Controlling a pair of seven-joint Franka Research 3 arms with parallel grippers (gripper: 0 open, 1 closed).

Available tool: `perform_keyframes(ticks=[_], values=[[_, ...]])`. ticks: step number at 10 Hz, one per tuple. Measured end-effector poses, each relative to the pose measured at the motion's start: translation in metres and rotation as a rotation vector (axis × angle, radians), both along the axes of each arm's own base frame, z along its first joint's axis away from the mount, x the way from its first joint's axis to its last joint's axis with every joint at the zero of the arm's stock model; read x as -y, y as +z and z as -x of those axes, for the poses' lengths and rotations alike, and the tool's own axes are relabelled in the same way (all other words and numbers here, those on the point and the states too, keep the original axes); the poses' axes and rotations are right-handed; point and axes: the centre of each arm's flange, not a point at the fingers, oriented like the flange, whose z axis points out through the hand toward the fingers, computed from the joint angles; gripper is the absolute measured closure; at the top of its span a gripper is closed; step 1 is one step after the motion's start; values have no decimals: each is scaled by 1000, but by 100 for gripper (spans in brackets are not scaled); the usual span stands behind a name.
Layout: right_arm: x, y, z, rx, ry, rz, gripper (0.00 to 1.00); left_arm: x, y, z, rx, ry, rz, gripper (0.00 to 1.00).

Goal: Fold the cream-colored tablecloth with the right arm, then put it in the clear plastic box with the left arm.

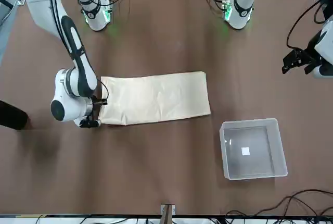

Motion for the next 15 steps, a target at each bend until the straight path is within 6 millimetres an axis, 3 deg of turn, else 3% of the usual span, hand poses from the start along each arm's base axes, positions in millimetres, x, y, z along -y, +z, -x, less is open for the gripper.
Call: perform_keyframes(ticks=[2,6,9,11,15], values=[[-13,19,2,0,-29,14,96,0,0,0,0,0,0,0],[-57,51,10,-7,-74,52,96,0,-2,-1,-3,0,0,0],[-104,86,9,9,-110,45,96,0,-2,-1,-4,0,0,0],[-134,97,13,15,-134,45,96,0,-2,-1,-4,0,0,0],[-165,120,12,36,-194,53,96,0,-2,-1,-4,0,0,0]])
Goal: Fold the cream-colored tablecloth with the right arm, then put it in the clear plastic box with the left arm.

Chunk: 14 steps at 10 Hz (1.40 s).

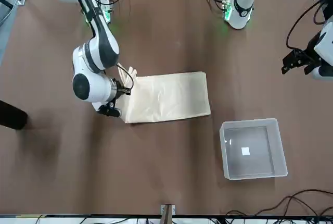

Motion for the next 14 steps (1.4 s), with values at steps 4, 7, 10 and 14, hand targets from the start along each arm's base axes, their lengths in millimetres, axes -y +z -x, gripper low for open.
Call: perform_keyframes(ticks=[4,7,10,14], values=[[-14,39,-5,-24,-32,-23,96,0,0,0,0,0,0,0],[-32,58,-2,-29,-70,-13,96,-1,3,-3,25,2,0,0],[-66,69,12,-27,-73,-3,96,-8,6,-6,55,16,1,0],[-94,74,27,-38,-82,-16,96,-17,7,-8,67,32,0,0]])
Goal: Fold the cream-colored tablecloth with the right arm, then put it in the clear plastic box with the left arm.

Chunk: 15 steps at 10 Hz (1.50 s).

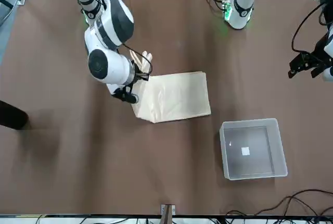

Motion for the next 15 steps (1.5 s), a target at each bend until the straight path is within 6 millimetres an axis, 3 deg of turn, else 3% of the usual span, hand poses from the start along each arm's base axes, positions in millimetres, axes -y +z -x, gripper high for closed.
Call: perform_keyframes(ticks=[4,9,15], values=[[-27,21,3,32,-21,-40,96,0,-4,-9,31,1,-1,0],[-69,-33,4,66,-45,-44,96,1,-5,-9,30,-1,0,0],[-126,-44,24,94,-58,-54,96,2,-6,-10,28,-2,0,0]])
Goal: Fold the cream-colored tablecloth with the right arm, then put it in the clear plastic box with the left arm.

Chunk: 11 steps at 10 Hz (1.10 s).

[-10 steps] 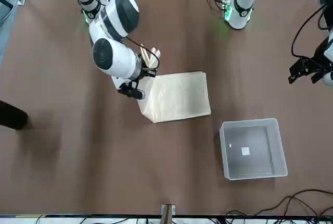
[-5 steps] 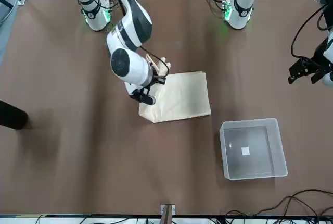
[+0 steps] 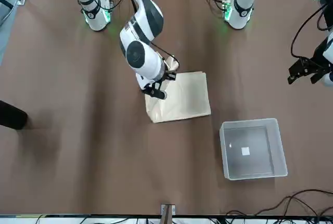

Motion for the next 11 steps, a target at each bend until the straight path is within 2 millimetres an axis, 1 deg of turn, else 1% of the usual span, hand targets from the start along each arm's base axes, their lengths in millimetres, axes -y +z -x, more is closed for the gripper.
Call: perform_keyframes(ticks=[1,3,6,7,9,10,11], values=[[-7,-6,-2,12,-8,-6,96,0,0,0,0,0,0,0],[-12,-13,-7,35,-32,-17,96,0,-1,0,-1,0,0,0],[-18,-14,-4,36,-28,-19,96,1,-2,-1,-4,-1,0,0],[-21,-14,-1,36,-21,-19,96,1,-2,-1,-4,-2,0,0],[-34,-15,12,34,3,-19,96,1,-3,-1,-5,-2,0,0],[-43,-19,19,38,11,-21,96,1,-3,-1,-5,-2,0,0],[-52,-28,25,51,13,-26,96,2,-3,-1,-5,-3,0,0]])
